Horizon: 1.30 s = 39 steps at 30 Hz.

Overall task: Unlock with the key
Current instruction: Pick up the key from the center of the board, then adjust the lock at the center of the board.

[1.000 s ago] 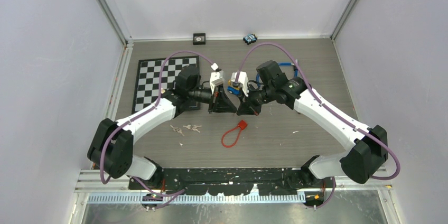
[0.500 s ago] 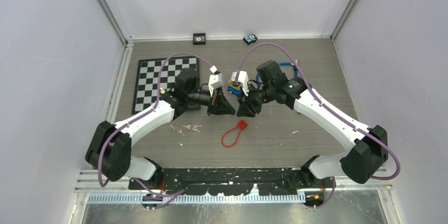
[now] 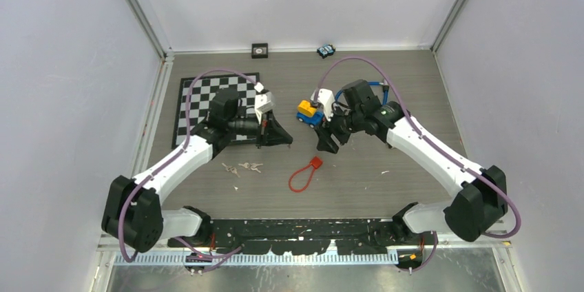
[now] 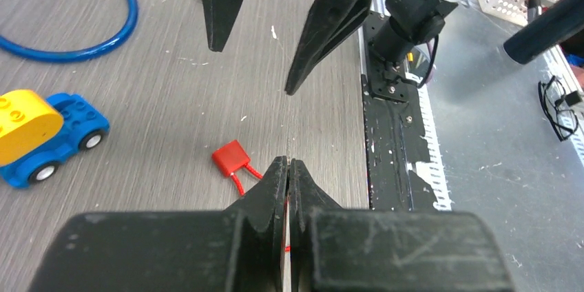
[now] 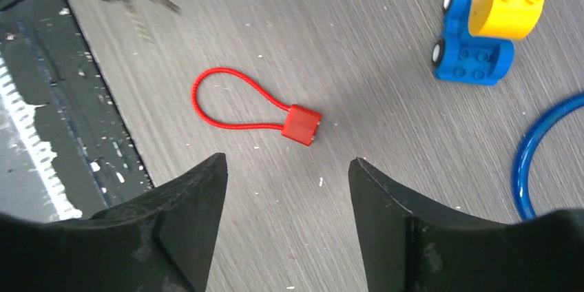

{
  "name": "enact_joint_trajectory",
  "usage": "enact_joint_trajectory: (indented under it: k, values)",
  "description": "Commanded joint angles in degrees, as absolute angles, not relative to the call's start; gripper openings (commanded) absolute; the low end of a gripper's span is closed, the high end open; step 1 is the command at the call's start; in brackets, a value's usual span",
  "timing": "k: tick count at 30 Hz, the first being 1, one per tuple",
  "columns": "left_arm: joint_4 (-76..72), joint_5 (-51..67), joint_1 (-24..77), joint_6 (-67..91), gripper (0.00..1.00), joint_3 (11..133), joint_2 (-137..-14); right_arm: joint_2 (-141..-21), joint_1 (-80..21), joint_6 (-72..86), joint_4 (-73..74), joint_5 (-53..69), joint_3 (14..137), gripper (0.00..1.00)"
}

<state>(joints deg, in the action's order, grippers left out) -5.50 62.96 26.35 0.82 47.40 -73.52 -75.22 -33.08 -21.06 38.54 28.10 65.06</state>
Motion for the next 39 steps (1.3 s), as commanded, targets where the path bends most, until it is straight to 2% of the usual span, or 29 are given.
enact_joint_trajectory:
  k: [1, 5, 14, 24, 32, 39]
  values:
    - [7.9, 61.4, 24.3, -8.1, 0.00, 49.7, -68.8, -80.1, -33.0, -17.1, 35.0, 22.1, 64.7, 0.72]
    - [20.6, 57.8, 23.5, -14.7, 0.00, 52.1, -65.8, -86.1, -33.6, -13.4, 32.1, 18.7, 64.9, 0.78]
    - [28.0, 55.7, 21.7, -16.2, 0.00, 53.3, -61.0, -97.9, -38.6, -13.3, 32.5, 12.6, 66.8, 0.78]
    - [28.1, 56.4, 21.7, -14.9, 0.00, 53.3, -59.3, -102.5, -43.1, -16.4, 35.3, 9.8, 68.6, 0.62]
    - [28.2, 57.4, 21.7, -14.2, 0.00, 52.8, -57.9, -105.0, -44.6, -24.2, 40.7, 6.0, 72.6, 0.36]
    - [28.3, 58.2, 21.7, -14.2, 0.00, 52.6, -57.2, -102.6, -46.3, -49.7, 49.0, 0.7, 71.4, 0.34]
